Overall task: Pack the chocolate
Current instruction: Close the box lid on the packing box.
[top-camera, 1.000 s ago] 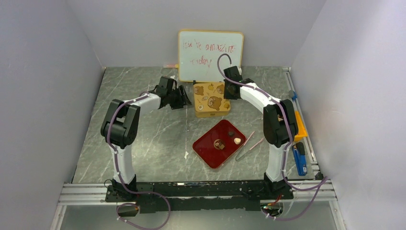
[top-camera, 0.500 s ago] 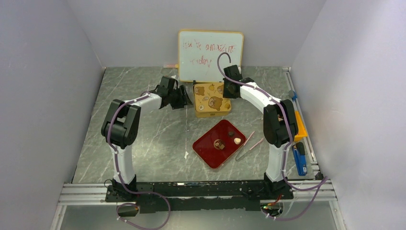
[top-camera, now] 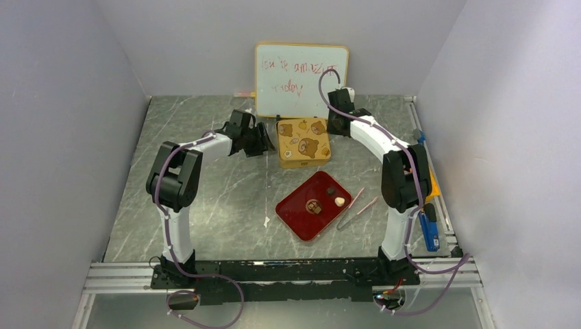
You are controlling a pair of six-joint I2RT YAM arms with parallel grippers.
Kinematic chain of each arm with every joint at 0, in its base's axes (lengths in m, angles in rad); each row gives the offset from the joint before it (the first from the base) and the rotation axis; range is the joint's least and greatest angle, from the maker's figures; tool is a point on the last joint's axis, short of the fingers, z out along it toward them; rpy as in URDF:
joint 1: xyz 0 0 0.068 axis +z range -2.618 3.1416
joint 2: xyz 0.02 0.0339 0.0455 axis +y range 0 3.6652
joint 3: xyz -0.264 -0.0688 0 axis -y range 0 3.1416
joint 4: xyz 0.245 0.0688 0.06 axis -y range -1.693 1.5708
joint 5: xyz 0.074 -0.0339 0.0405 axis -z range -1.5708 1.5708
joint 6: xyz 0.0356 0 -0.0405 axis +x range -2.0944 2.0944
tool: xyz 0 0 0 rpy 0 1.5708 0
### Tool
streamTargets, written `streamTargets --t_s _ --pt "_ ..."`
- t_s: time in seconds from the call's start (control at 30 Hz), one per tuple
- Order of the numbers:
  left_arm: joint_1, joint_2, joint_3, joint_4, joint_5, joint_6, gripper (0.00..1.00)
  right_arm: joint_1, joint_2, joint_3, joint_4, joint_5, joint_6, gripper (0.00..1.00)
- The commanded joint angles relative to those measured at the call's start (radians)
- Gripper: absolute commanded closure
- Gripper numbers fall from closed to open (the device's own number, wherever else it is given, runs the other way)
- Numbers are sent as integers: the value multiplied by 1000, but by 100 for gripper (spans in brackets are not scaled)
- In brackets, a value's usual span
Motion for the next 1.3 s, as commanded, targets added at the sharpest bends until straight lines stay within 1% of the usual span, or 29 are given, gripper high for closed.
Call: streamTargets --t_s 0.0,0.53,1.27 --pt "-5 6 36 -5 -15 -3 41 -38 -26 18 -5 28 0 81" --pt "-5 48 68 -20 -11 3 41 -24 115 62 -39 -114 -10 82" --pt "-8 91 126 -31 -4 9 41 14 185 185 -72 -133 -15 82"
